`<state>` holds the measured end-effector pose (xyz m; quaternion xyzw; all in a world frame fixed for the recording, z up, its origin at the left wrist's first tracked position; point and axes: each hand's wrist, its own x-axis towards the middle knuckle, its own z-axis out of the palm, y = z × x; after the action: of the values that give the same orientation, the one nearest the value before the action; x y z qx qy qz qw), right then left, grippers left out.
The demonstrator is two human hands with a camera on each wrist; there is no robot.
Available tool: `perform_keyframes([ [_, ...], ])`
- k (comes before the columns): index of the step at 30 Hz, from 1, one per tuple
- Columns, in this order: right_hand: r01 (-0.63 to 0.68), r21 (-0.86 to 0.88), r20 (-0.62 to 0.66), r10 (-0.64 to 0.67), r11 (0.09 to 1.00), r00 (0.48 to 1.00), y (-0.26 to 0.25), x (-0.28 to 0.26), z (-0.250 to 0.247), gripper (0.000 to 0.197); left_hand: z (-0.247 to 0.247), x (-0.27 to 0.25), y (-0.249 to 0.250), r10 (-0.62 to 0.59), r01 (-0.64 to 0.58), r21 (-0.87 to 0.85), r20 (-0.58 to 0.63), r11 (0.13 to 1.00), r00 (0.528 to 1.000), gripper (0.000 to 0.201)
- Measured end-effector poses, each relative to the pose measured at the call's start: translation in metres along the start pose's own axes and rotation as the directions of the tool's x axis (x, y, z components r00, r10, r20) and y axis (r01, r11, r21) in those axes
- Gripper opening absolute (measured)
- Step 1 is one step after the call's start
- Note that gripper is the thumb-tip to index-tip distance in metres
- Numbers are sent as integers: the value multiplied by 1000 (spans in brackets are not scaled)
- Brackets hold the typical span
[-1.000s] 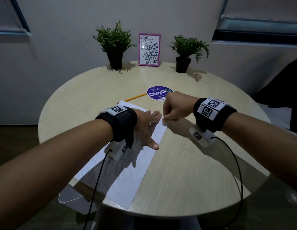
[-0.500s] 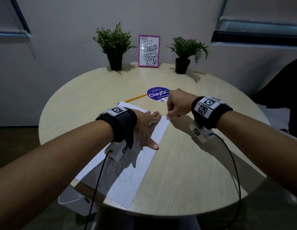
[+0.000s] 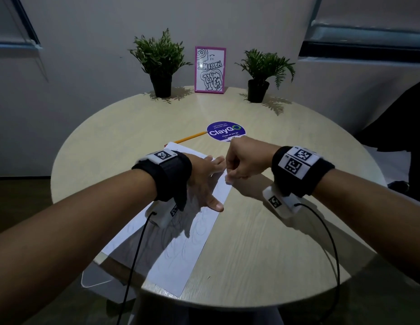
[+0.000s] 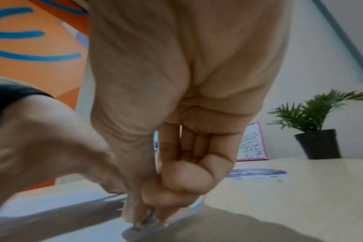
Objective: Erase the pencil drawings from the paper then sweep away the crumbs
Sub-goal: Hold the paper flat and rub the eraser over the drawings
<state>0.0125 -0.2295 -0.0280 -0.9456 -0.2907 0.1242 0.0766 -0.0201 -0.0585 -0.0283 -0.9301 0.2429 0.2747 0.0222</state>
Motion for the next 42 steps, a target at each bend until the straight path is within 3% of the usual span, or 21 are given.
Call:
perform_keyframes([
  [7,-151,-102,-97,141,983,985,22,13,-17,26,3,6,-1,-20,20,18,-1,1000,1000,128],
  [14,39,5,23,-40,999,999,-4,1,-13,18,0,-3,8,-17,18,36,-14,999,1000,114],
  [19,16,33,54,-18,999,998,9,4,-8,24,5,7,-3,-15,15,-13,4,1000,1000,130],
  [28,-187,-91,-121,175,978,977,32,16,-22,24,6,6,-2,-13,13,11,-16,1000,1000,129],
  [30,-154,-47,-138,147,987,979,27,11,-27,22,7,7,-4,-10,10,2,-18,1000,1000,130],
  [36,28,41,69,-30,999,997,-4,-3,-6,23,1,-1,3,-1,1,0,-5,1000,1000,117],
  [42,-117,-52,-77,112,992,991,27,15,-13,24,4,4,-1,-19,19,20,-11,1000,1000,128],
])
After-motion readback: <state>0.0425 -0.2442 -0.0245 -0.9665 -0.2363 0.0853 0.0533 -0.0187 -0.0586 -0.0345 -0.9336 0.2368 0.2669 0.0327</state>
